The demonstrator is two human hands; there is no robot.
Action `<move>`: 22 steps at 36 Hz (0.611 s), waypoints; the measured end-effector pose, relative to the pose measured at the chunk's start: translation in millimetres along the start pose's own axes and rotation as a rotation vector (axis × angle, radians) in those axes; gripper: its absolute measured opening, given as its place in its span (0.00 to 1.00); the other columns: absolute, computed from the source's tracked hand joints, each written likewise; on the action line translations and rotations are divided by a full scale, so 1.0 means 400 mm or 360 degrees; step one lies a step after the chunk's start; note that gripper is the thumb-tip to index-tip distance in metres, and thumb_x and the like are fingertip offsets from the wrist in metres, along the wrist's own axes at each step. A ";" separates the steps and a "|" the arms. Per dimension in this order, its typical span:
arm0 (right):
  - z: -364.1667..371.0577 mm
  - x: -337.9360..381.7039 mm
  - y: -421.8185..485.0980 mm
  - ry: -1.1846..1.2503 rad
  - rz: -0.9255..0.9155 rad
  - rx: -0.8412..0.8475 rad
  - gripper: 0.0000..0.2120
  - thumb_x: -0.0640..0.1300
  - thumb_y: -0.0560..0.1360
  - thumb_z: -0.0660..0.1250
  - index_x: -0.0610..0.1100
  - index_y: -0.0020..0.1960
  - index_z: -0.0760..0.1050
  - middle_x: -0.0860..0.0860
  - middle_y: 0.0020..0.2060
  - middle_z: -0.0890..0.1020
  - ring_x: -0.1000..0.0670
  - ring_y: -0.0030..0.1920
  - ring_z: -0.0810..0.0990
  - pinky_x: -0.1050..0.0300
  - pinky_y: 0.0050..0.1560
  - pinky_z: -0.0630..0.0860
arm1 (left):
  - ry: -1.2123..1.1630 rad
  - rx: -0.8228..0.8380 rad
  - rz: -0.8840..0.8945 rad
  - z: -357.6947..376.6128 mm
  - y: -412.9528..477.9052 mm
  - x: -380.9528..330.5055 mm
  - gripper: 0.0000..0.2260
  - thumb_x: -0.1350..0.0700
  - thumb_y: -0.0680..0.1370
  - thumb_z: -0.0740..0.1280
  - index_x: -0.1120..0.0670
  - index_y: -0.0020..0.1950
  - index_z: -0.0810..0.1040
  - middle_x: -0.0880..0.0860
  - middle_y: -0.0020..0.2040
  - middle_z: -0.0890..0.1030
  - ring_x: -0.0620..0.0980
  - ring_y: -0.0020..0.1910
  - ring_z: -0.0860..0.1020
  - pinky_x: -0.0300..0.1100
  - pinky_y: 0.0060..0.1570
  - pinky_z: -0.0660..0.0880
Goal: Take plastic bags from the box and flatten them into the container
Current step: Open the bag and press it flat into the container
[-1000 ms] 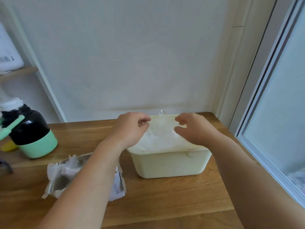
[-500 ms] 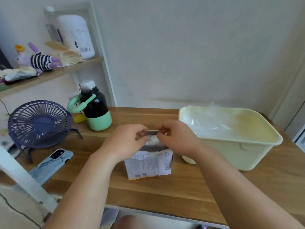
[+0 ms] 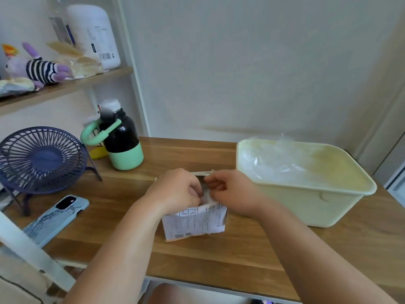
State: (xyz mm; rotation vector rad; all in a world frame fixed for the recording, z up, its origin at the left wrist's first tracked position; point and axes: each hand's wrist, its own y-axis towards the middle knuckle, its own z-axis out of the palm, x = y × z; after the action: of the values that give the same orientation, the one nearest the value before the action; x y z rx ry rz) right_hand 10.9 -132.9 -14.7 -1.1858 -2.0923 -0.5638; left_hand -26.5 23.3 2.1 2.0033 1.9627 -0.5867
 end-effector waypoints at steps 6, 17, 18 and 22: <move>0.000 0.004 0.003 0.0090 -0.0008 -0.0021 0.18 0.49 0.75 0.68 0.47 0.63 0.75 0.56 0.43 0.79 0.57 0.42 0.77 0.63 0.44 0.75 | -0.0426 -0.0517 0.0097 0.000 -0.005 0.016 0.08 0.57 0.75 0.71 0.43 0.46 0.79 0.41 0.38 0.81 0.35 0.39 0.78 0.32 0.39 0.75; -0.003 0.021 0.021 0.0254 -0.0035 -0.0206 0.11 0.44 0.77 0.66 0.50 0.35 0.75 0.56 0.26 0.73 0.57 0.26 0.67 0.66 0.29 0.65 | -0.0675 -0.0608 0.0400 0.012 -0.016 0.012 0.13 0.55 0.76 0.71 0.41 0.55 0.74 0.39 0.51 0.78 0.34 0.52 0.76 0.30 0.50 0.74; -0.006 0.023 0.021 0.0269 -0.0046 -0.0242 0.11 0.44 0.77 0.66 0.49 0.36 0.75 0.55 0.27 0.73 0.58 0.26 0.67 0.66 0.30 0.65 | -0.0697 -0.0587 0.0358 0.011 -0.016 0.014 0.16 0.53 0.75 0.72 0.42 0.58 0.72 0.39 0.55 0.76 0.34 0.54 0.75 0.31 0.50 0.73; -0.019 0.033 0.024 0.0312 -0.0104 -0.0371 0.07 0.44 0.78 0.64 0.46 0.41 0.75 0.52 0.32 0.76 0.54 0.32 0.71 0.60 0.35 0.71 | -0.0632 -0.0485 0.0189 0.010 -0.017 0.024 0.26 0.50 0.70 0.76 0.43 0.62 0.66 0.42 0.61 0.69 0.33 0.53 0.72 0.27 0.42 0.71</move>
State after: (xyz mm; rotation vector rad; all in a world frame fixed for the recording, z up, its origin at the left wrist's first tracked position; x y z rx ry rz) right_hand 16.7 -125.4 0.3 -1.1404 -1.9422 -0.9373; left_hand -33.8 30.2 -5.3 1.6553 1.5789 -0.5654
